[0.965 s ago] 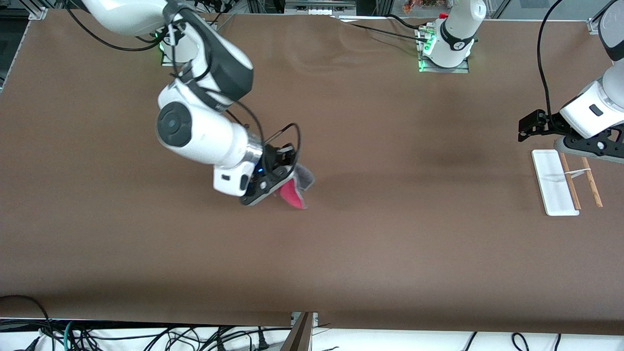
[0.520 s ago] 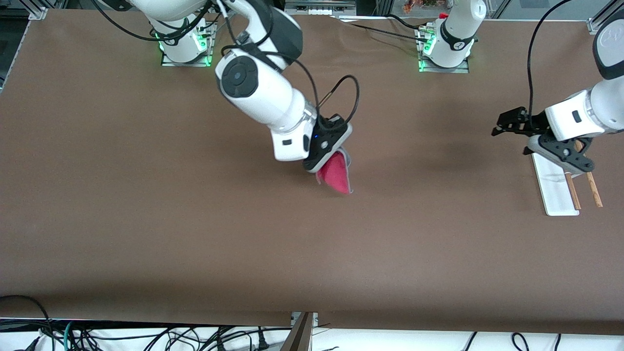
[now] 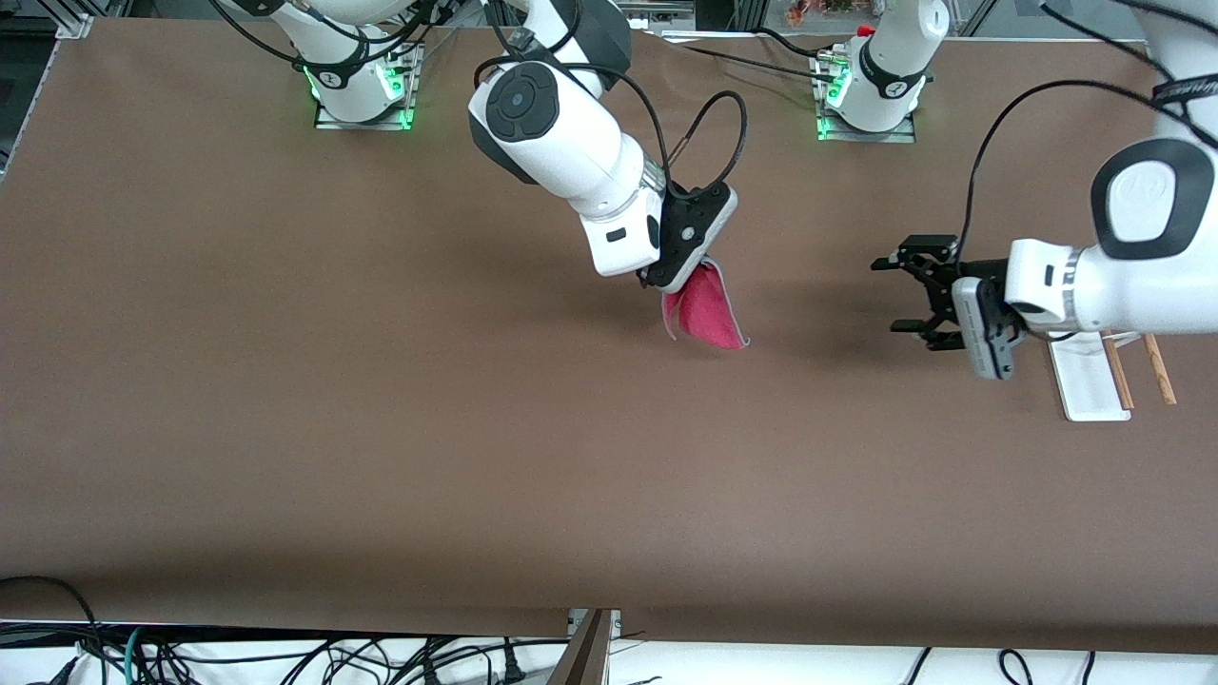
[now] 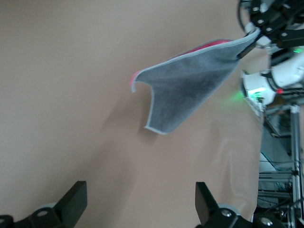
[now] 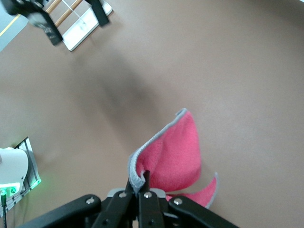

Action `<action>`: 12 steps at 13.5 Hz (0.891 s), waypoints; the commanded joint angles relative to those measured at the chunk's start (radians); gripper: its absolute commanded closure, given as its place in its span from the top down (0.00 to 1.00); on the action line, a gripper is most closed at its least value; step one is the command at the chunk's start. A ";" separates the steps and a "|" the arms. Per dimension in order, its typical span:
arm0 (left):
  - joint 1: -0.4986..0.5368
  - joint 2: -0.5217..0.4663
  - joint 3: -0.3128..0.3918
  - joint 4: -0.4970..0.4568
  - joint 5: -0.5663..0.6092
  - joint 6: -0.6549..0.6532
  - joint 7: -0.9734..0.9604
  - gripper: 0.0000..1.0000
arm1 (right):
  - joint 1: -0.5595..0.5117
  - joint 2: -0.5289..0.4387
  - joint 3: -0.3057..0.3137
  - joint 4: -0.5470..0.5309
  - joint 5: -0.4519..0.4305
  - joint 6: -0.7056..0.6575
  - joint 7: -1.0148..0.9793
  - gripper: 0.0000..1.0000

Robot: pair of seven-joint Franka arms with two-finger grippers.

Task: Pass towel and hang on rack
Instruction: 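Grasp the hanging towel edge with the left gripper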

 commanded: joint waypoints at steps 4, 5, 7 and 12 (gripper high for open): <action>-0.025 0.082 -0.049 -0.051 -0.234 0.114 0.467 1.00 | 0.022 0.009 0.009 0.023 -0.008 0.000 -0.003 0.00; -0.027 0.090 -0.075 -0.068 -0.267 0.169 0.530 1.00 | 0.022 0.009 0.019 0.023 -0.006 -0.001 0.002 0.00; -0.028 0.108 -0.124 -0.095 -0.318 0.252 0.613 0.99 | 0.024 0.003 0.026 0.023 -0.005 0.000 0.002 0.00; -0.031 0.116 -0.178 -0.144 -0.350 0.323 0.737 0.92 | 0.028 0.003 0.032 0.023 -0.006 0.003 0.002 0.00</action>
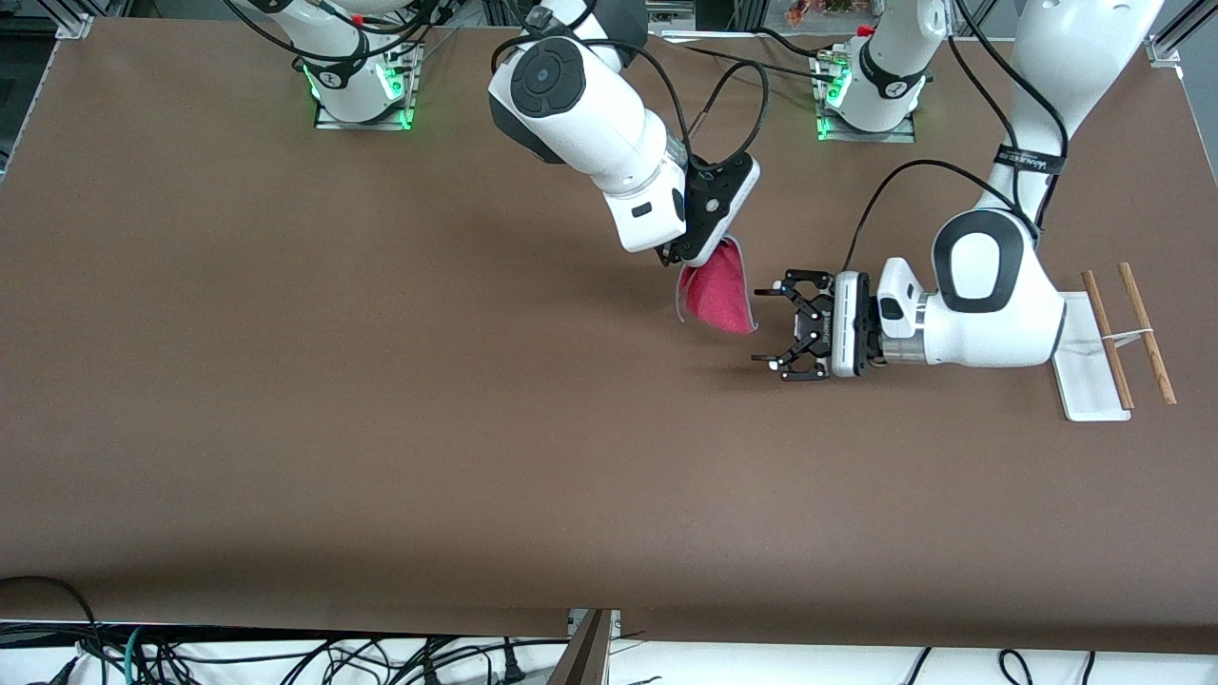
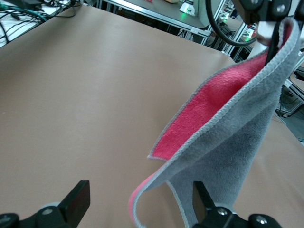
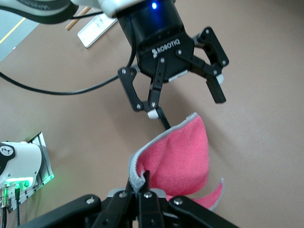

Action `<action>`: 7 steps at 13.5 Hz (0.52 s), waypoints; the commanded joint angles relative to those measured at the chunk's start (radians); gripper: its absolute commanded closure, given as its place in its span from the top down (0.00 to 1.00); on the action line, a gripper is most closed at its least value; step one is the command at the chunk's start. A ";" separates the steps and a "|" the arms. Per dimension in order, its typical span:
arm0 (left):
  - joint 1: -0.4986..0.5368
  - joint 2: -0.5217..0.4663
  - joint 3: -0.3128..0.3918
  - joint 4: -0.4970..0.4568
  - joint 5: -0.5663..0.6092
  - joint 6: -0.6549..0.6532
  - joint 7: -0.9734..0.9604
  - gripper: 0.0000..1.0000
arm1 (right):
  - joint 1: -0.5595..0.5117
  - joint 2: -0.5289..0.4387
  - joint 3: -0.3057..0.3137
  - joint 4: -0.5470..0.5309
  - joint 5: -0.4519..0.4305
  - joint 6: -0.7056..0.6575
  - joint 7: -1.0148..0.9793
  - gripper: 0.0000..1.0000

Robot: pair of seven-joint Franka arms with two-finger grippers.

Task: Pass towel and hang on rack
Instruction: 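Grasp the hanging towel edge with the left gripper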

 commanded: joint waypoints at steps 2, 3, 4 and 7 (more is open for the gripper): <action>0.006 -0.010 -0.009 -0.067 -0.075 0.017 0.158 0.75 | 0.014 0.004 0.009 0.018 -0.007 0.003 0.003 0.00; 0.006 -0.006 -0.009 -0.067 -0.081 0.017 0.211 0.34 | 0.015 0.004 0.009 0.018 -0.007 0.008 0.002 0.00; 0.006 -0.006 -0.009 -0.068 -0.094 0.016 0.244 0.05 | 0.015 0.004 0.009 0.018 -0.007 0.020 0.002 0.00; 0.008 -0.004 -0.007 -0.068 -0.095 0.016 0.262 0.00 | 0.021 0.004 0.006 0.018 -0.007 0.035 0.002 0.00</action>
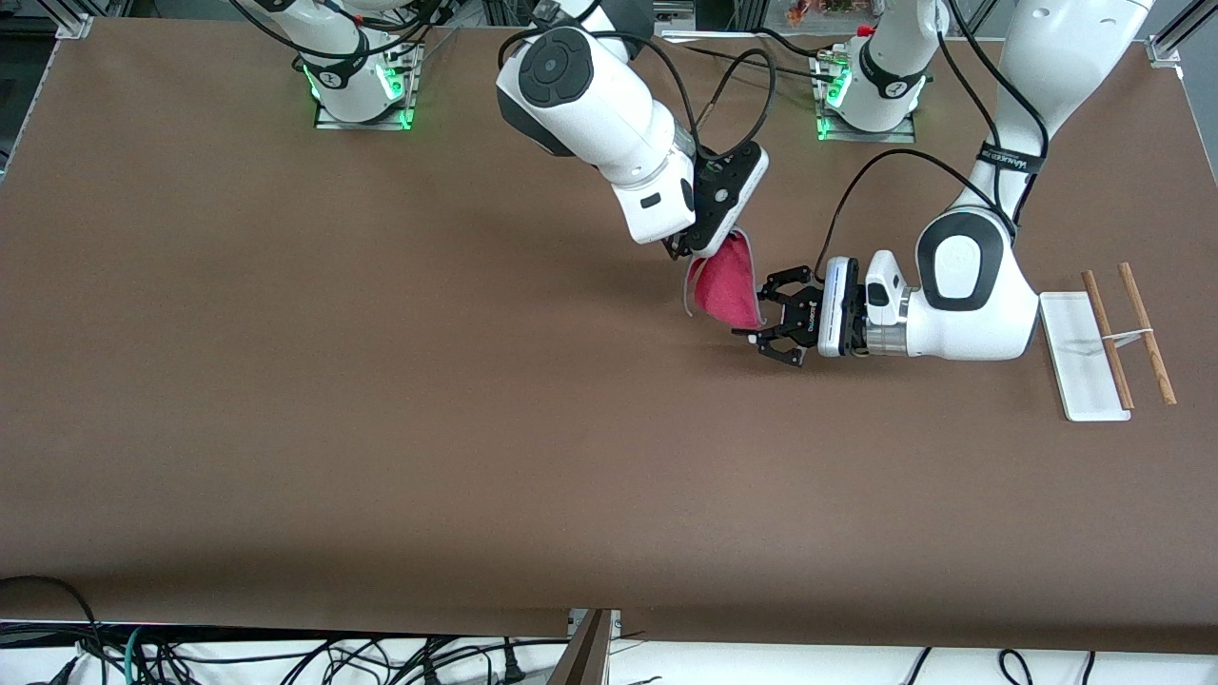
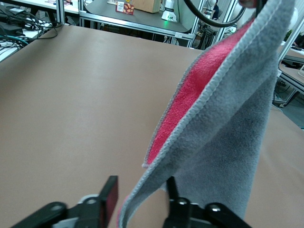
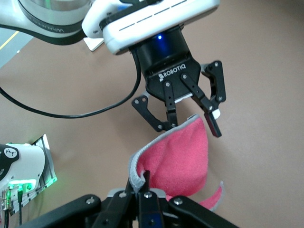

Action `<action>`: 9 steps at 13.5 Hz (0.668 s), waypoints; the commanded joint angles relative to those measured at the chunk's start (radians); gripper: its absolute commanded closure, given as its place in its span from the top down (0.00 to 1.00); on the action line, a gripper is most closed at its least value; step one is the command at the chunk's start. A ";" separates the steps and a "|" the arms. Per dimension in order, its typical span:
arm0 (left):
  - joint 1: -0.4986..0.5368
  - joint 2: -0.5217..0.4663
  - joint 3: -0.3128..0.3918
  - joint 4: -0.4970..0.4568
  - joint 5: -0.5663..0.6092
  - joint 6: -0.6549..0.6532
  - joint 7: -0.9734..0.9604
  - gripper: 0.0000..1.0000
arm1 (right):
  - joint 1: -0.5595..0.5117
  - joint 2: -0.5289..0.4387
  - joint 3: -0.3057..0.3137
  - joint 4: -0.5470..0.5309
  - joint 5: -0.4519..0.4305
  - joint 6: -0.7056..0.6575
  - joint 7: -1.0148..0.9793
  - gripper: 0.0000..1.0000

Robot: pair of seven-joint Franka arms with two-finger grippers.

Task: Pass towel and hang on rack
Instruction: 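Grasp the hanging towel edge with the left gripper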

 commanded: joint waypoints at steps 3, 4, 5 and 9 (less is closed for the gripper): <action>0.006 -0.005 -0.004 -0.014 -0.037 0.014 0.063 0.00 | 0.005 0.004 0.004 0.018 -0.004 0.007 0.003 0.00; 0.006 -0.005 -0.004 -0.013 -0.035 0.014 0.061 0.00 | 0.004 0.004 0.004 0.018 -0.004 0.007 0.003 0.00; 0.006 -0.005 -0.004 -0.013 -0.035 0.012 0.061 0.00 | 0.004 0.006 0.004 0.018 -0.005 0.007 0.002 0.00; 0.009 -0.019 0.002 0.003 -0.014 0.005 0.040 0.00 | -0.001 0.006 0.002 0.016 -0.002 0.007 0.003 0.99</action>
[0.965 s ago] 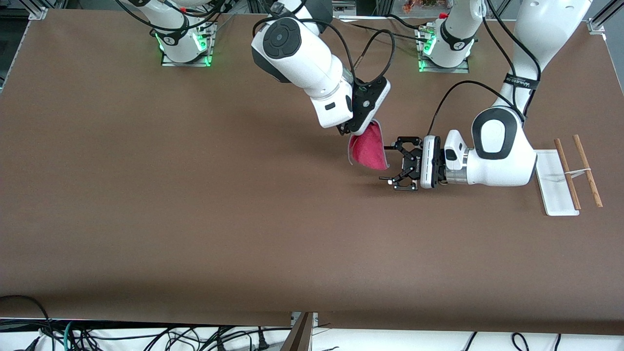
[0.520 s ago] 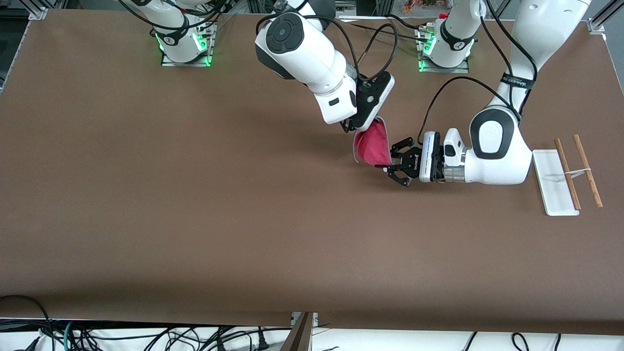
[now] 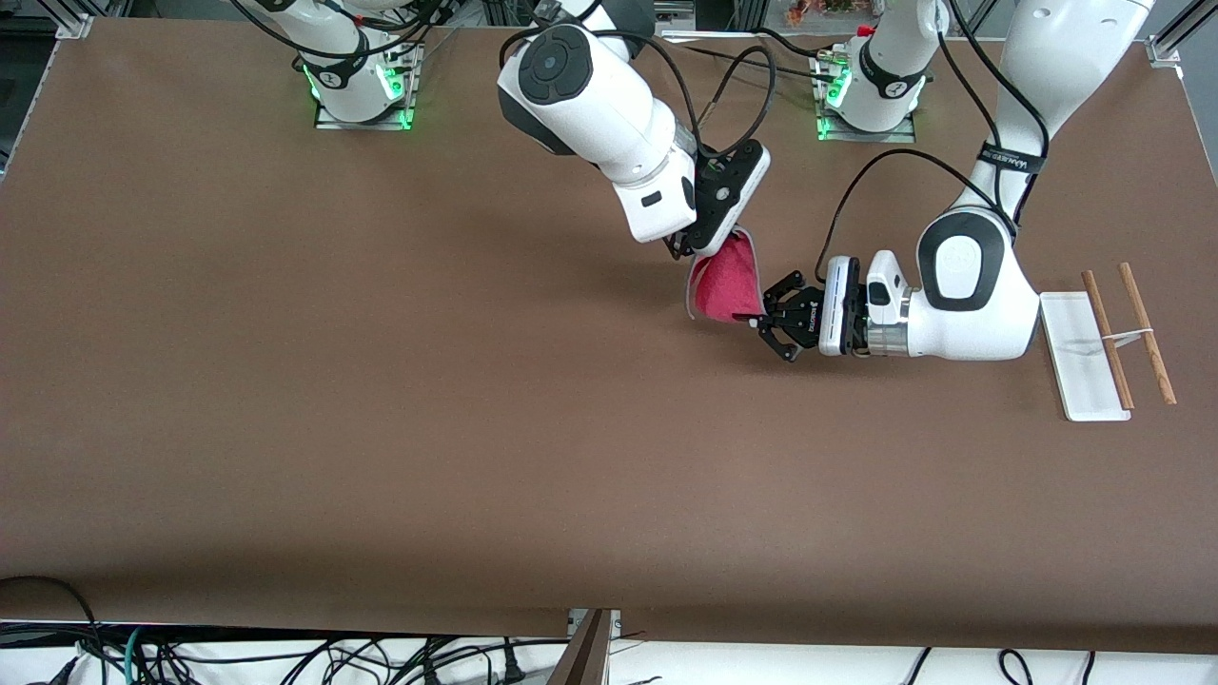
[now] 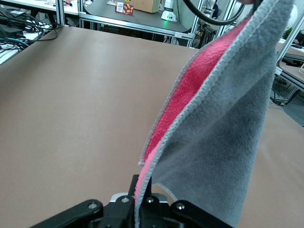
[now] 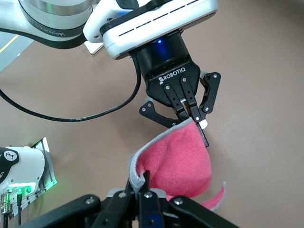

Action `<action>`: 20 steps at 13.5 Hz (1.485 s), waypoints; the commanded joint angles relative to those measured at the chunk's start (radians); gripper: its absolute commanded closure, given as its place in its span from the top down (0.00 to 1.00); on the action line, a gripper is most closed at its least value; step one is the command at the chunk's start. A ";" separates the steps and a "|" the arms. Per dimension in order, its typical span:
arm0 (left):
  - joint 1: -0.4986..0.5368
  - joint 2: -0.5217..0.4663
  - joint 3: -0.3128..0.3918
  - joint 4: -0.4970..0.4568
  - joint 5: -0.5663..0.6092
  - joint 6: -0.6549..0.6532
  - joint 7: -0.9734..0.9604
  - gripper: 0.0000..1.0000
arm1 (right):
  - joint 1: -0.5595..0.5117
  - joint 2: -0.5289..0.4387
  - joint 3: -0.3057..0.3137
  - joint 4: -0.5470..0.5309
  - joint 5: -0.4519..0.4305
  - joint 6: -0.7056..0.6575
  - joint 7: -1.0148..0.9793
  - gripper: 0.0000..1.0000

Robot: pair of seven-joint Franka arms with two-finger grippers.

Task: Pass towel and hang on rack
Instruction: 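Carry the towel to the rack with the left gripper while the right gripper releases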

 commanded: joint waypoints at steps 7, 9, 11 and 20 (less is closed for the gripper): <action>0.033 -0.037 0.024 0.256 0.372 -0.192 -0.199 0.00 | -0.062 -0.020 -0.007 0.013 -0.002 -0.073 0.002 1.00; 0.048 -0.034 0.024 0.362 0.545 -0.301 -0.285 0.00 | -0.138 -0.046 -0.007 0.013 -0.002 -0.167 0.002 1.00; 0.089 -0.027 0.024 0.420 0.673 -0.355 -0.296 0.00 | -0.218 -0.109 -0.010 -0.017 -0.004 -0.219 0.002 1.00; 0.432 0.001 0.055 0.571 0.999 -0.354 -0.284 0.00 | -0.458 -0.178 -0.203 -0.065 -0.044 -0.428 -0.044 1.00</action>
